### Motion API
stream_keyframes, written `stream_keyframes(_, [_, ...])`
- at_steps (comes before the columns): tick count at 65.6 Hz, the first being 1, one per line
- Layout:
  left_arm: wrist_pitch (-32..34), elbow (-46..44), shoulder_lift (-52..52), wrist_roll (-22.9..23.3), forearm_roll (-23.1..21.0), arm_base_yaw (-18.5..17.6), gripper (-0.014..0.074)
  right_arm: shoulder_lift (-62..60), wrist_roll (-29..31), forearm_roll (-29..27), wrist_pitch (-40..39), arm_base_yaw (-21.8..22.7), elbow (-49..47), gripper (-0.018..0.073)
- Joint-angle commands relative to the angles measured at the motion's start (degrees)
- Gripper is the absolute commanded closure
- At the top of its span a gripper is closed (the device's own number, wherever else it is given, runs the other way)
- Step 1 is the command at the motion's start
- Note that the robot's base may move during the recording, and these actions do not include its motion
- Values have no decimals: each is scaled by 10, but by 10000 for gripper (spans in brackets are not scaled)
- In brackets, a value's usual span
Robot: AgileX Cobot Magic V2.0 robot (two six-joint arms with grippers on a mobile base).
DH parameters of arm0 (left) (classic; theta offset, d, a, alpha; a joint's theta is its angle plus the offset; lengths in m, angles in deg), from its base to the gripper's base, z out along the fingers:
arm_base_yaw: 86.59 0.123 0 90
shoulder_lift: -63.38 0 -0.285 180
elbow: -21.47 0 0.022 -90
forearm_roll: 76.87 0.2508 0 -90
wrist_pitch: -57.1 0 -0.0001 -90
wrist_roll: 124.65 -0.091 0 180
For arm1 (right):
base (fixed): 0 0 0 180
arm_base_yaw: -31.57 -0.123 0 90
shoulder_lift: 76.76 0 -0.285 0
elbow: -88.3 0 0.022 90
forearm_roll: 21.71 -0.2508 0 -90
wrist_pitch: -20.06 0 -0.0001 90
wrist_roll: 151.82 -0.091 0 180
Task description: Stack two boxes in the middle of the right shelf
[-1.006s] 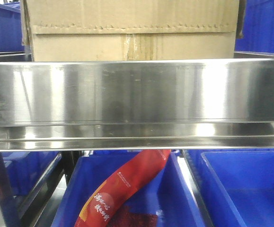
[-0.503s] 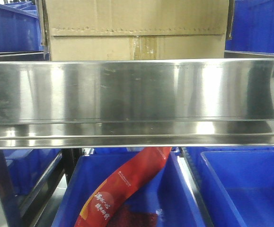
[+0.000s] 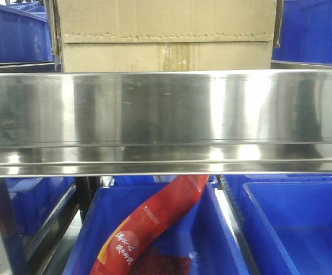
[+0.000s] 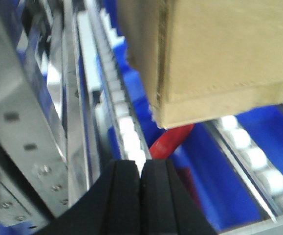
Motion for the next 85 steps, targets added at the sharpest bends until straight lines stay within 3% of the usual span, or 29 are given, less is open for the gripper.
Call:
stream_keyframes(1, [72, 76, 68, 5, -4, 2, 707, -53, 6, 6, -76, 2, 65, 721])
stream_keyframes(12, [161, 184, 186, 5, -4, 2, 707, -156, 6, 6, -158, 2, 171, 721])
stream_keyframes(23, [200, 229, 271, 5, -4, 2, 707, -246, 6, 6, -200, 2, 220, 721])
stream_keyframes(80, [191, 235, 301, 5, -4, 2, 707, -283, 6, 6, -213, 2, 226, 721])
stream_keyframes(85, [176, 235, 302, 5, -14, 14, 707, -283, 6, 6, -213, 2, 226, 721])
